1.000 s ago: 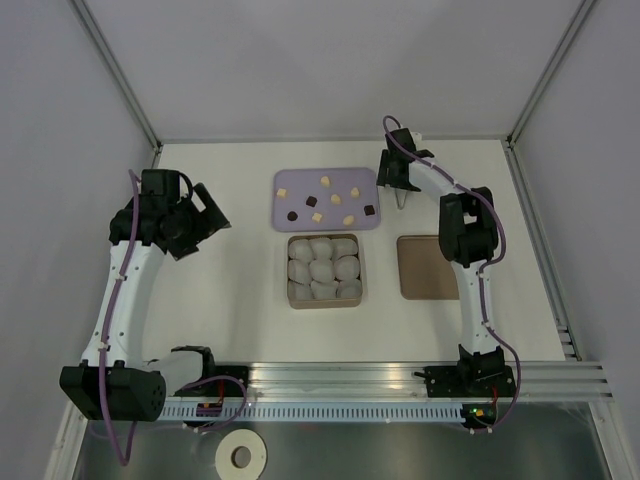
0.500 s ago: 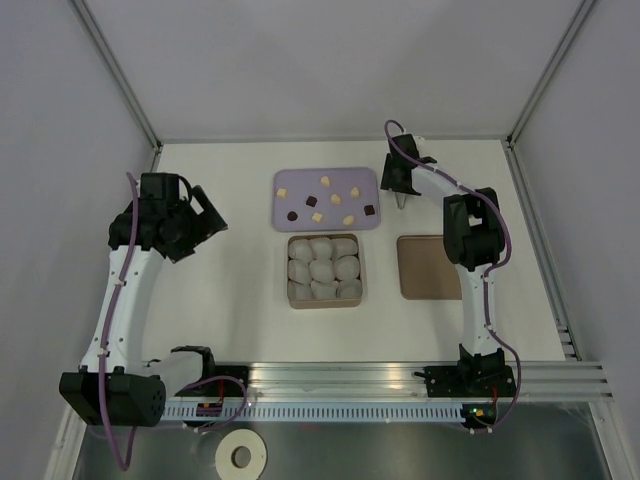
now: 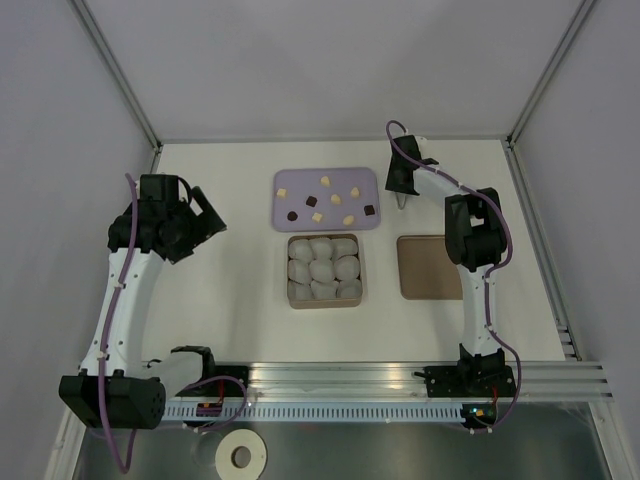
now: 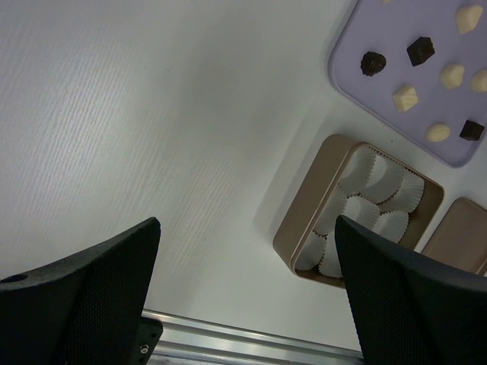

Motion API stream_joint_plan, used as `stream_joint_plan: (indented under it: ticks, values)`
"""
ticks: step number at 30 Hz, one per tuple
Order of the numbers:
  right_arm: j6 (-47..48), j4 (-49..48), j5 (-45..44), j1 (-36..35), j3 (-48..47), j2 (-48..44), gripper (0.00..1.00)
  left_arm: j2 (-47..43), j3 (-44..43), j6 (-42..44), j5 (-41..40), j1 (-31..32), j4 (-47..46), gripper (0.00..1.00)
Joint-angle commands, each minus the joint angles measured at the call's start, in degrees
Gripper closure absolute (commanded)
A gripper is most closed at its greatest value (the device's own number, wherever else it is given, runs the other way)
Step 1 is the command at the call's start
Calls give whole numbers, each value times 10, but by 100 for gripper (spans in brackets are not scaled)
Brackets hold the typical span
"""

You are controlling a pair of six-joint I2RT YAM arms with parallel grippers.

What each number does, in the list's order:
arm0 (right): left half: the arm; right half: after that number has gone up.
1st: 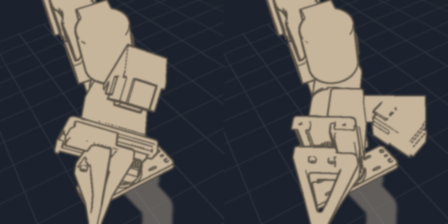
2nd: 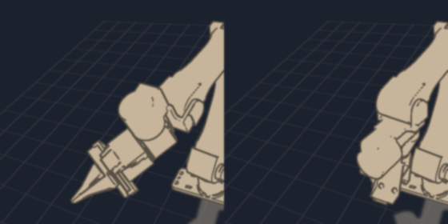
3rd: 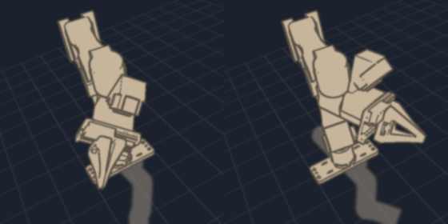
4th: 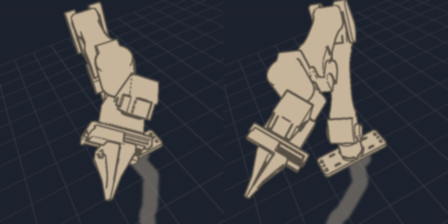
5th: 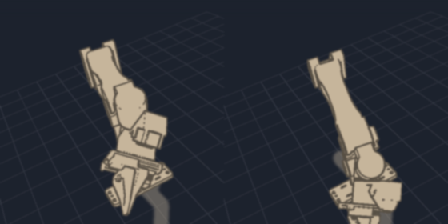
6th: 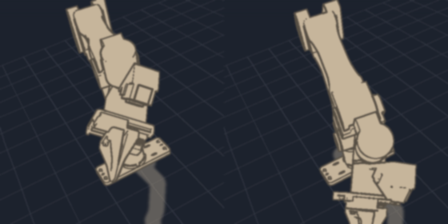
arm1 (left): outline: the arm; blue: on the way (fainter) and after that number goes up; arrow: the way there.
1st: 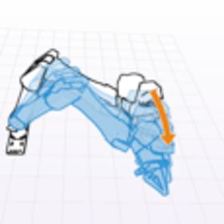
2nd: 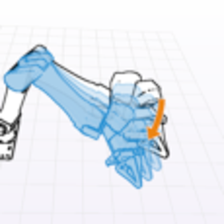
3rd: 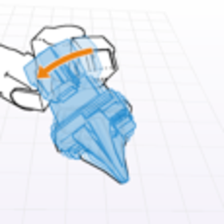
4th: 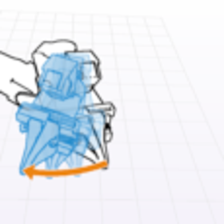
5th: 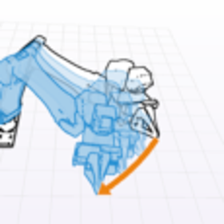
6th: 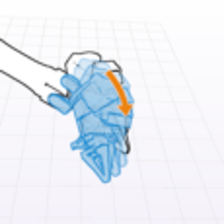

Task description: Pack the chocolate

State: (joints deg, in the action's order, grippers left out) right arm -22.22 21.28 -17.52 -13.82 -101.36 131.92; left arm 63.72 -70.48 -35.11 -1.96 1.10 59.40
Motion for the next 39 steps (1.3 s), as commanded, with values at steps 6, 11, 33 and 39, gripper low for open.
stream_joint_plan:
  ticks: [6, 11, 33, 39]
  values:
    - [4, 19, 29, 4, 42, 12, 49, -20, -4, 12, -35, 1, -37, 0]
    - [6, 7, 42, 4, 48, 10, 54, -19, -3, 12, -37, 1, -42, 0]
    - [75, 111, 74, 4, 59, -153, 56, -38, -5, 2, -21, 1, -38, 0]
    - [75, 162, 98, 3, 57, -193, 55, -40, -12, -7, -13, 1, -25, 0]
